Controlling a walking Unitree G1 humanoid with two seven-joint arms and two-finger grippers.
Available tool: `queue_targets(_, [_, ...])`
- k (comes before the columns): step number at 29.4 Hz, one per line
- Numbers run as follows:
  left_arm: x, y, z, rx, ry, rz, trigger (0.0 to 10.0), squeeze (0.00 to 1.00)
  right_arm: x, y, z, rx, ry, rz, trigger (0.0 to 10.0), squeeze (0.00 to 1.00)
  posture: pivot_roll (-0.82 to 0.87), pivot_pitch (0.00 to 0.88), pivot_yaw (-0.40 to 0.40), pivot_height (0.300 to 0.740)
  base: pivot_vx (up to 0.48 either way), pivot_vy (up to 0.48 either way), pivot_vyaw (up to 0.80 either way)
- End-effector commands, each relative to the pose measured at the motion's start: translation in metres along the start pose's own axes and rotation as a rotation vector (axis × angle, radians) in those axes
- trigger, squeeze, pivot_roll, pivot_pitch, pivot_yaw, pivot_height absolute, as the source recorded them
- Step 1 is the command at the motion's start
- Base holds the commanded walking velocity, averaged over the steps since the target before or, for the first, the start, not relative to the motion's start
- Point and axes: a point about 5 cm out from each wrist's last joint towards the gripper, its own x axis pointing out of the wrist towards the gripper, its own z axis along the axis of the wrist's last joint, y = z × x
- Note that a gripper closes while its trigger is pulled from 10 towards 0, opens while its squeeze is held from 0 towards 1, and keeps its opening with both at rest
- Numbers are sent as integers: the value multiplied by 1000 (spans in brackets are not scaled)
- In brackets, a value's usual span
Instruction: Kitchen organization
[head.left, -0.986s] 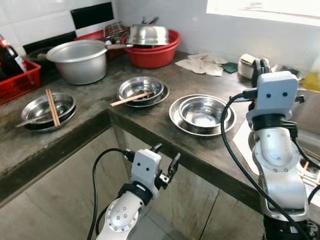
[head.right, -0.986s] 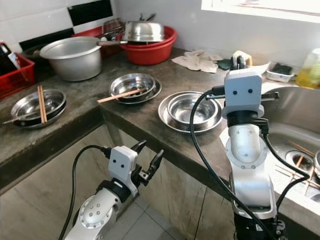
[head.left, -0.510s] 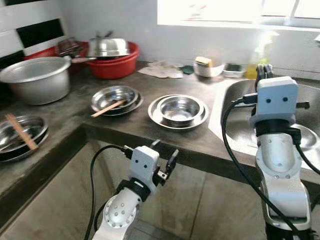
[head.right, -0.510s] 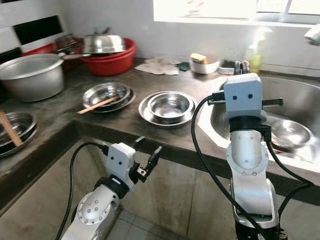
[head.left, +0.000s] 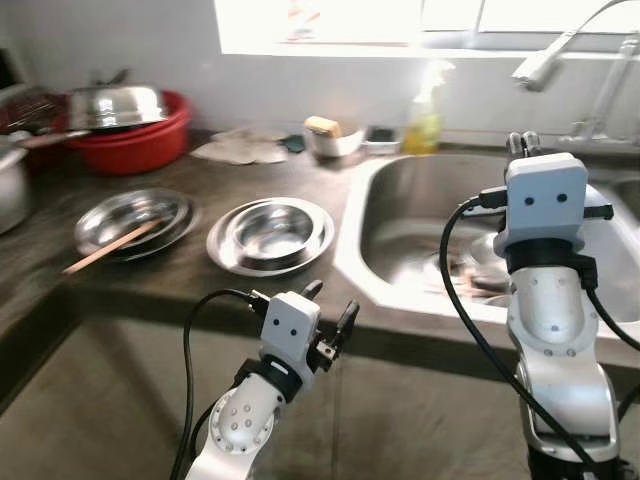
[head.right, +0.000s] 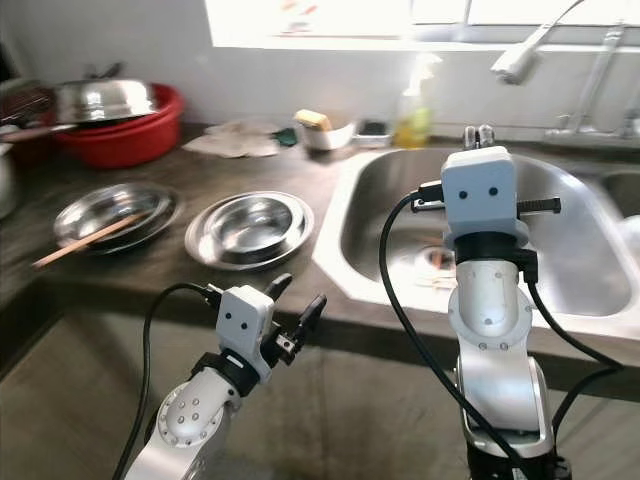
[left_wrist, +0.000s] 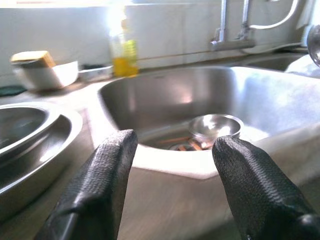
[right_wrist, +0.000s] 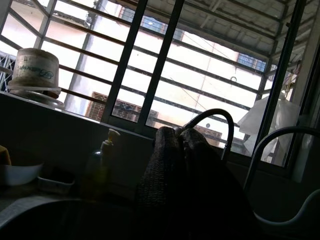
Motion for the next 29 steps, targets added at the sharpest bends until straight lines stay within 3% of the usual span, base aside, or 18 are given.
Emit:
queue_targets(1, [1, 1, 0, 0, -1, 7, 10000, 0, 1, 0, 3, -1, -8, 1, 10000, 0, -54, 11, 26, 740, 0, 0, -775])
queue_targets(13, [-2, 2, -2, 36, 5, 18, 10000, 0, 3, 4, 2, 25, 5, 31, 10000, 0, -50, 13, 17, 740, 0, 0, 0])
queue_targets(23, [-3, 2, -3, 34, 11, 23, 10000, 0, 6, 8, -3, 43, 33, 64, 10000, 0, -47, 3, 14, 740, 203, -374, 0])
queue_targets(29, [-3, 3, -5, 27, 19, 39, 10000, 0, 10, 10, -7, 51, 50, 87, 10000, 0, -48, 5, 10, 740, 99, 0, 0])
